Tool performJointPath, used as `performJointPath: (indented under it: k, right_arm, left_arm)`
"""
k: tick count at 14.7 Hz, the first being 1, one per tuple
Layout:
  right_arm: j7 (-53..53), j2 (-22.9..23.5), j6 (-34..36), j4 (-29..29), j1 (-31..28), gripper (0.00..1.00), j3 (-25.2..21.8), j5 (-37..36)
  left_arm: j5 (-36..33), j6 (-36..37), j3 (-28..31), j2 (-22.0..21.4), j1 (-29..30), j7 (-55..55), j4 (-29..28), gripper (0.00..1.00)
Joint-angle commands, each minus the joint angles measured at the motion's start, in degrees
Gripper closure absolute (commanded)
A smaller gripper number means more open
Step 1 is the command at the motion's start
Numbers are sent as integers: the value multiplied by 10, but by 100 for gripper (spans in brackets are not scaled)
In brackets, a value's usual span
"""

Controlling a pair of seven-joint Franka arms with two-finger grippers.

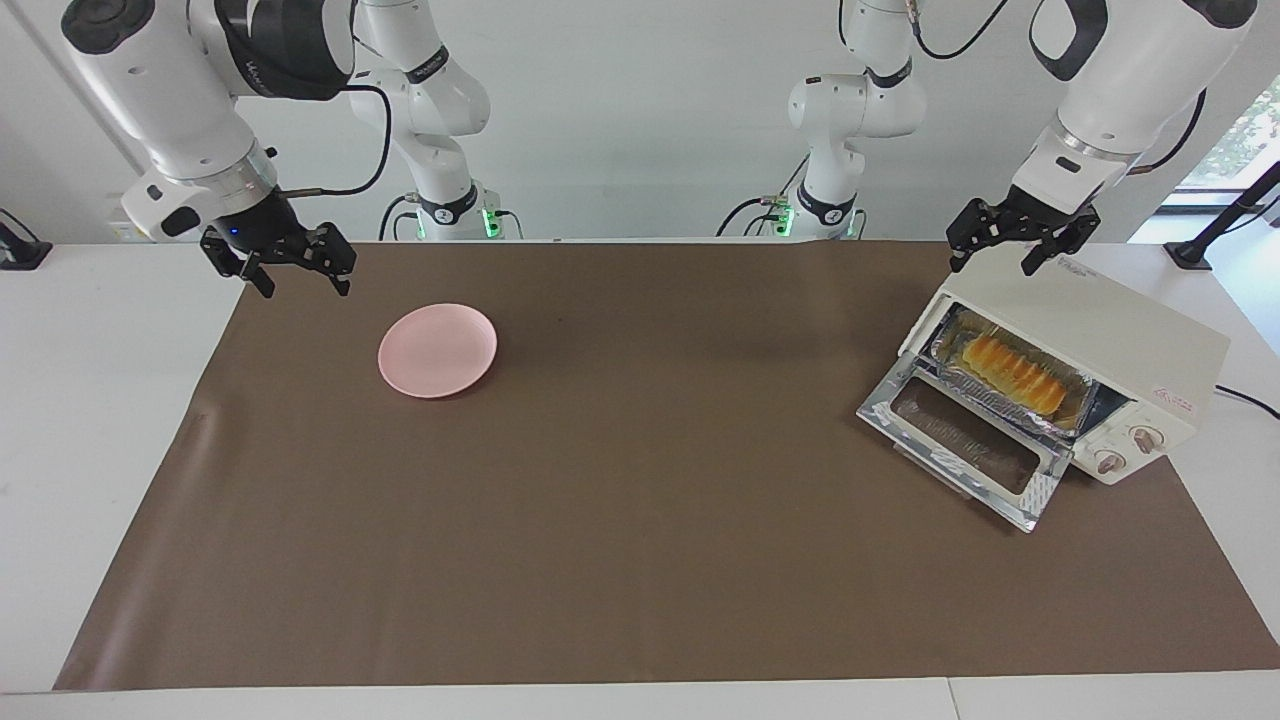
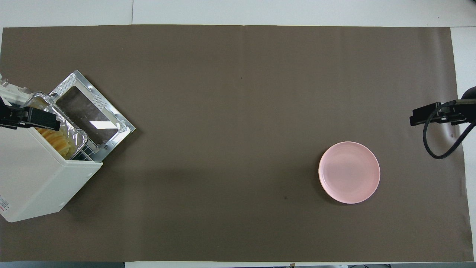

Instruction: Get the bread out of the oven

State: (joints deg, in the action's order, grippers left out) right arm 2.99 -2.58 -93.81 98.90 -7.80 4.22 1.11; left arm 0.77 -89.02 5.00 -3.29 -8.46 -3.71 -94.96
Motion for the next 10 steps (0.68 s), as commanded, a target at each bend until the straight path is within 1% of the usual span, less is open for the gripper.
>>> performJointPath:
  k: [1,10]
  right_arm:
    - [14,-7,5,2,-6,0,4,-3]
    - [14,-7,5,2,-6,0,4,-3]
  left_arm:
    - [7,-12,-6,-17,7,-9,-20,0]
    - [6,-8,-5,-17,5,-9,-25,0]
